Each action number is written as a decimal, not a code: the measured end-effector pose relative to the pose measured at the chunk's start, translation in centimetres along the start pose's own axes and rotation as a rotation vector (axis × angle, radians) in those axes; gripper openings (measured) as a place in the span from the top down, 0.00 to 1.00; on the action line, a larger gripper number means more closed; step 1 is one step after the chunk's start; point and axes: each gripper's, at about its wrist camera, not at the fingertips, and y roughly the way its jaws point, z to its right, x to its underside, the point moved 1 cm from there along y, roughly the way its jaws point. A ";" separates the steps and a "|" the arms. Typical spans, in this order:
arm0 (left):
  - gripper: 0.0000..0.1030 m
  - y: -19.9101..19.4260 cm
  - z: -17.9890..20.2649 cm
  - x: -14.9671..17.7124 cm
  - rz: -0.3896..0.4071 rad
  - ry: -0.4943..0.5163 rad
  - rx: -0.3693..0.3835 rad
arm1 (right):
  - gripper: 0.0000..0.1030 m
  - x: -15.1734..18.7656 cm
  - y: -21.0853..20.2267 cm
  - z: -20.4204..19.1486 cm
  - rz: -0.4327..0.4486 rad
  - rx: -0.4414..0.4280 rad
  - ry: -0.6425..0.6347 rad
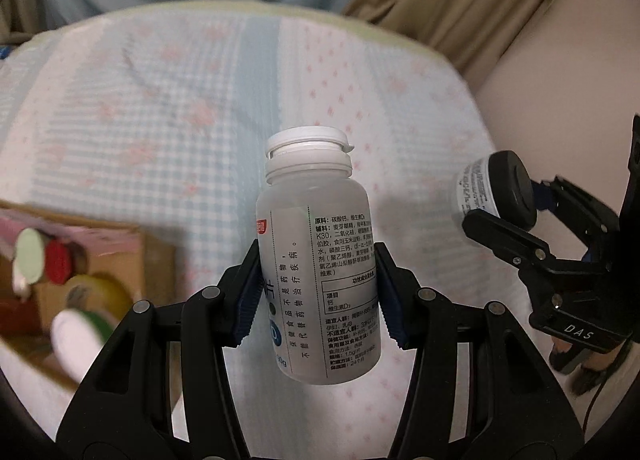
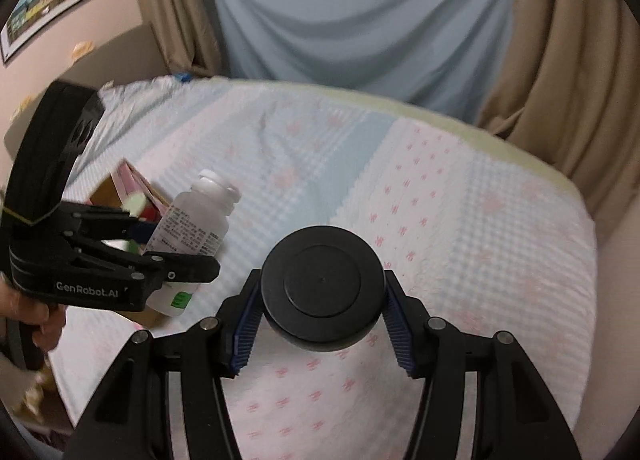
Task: Organize rigid objects
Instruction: 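Carry the pill bottle and black-lidded jar with both tools over the cardboard box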
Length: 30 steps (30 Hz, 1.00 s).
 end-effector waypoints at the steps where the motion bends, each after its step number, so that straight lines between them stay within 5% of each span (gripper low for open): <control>1: 0.53 -1.8 0.1 0.0 0.014 -0.006 0.002 | 0.49 -0.8 -1.7 -0.7 0.005 0.008 0.020; 8: 0.53 -12.4 -1.2 1.1 0.073 -0.040 -0.027 | 0.49 -4.7 -9.1 -6.1 0.035 0.031 0.076; 14: 0.53 -18.6 -5.2 2.1 0.105 -0.043 -0.053 | 0.49 -6.7 -10.9 -11.4 0.040 0.019 0.113; 21: 0.53 -23.0 -12.2 2.4 0.103 -0.010 -0.049 | 0.49 -8.6 -9.4 -18.2 0.032 0.031 0.208; 30: 0.53 -24.1 -22.0 2.4 0.021 0.110 -0.071 | 0.49 -10.5 -3.5 -26.3 -0.012 0.070 0.377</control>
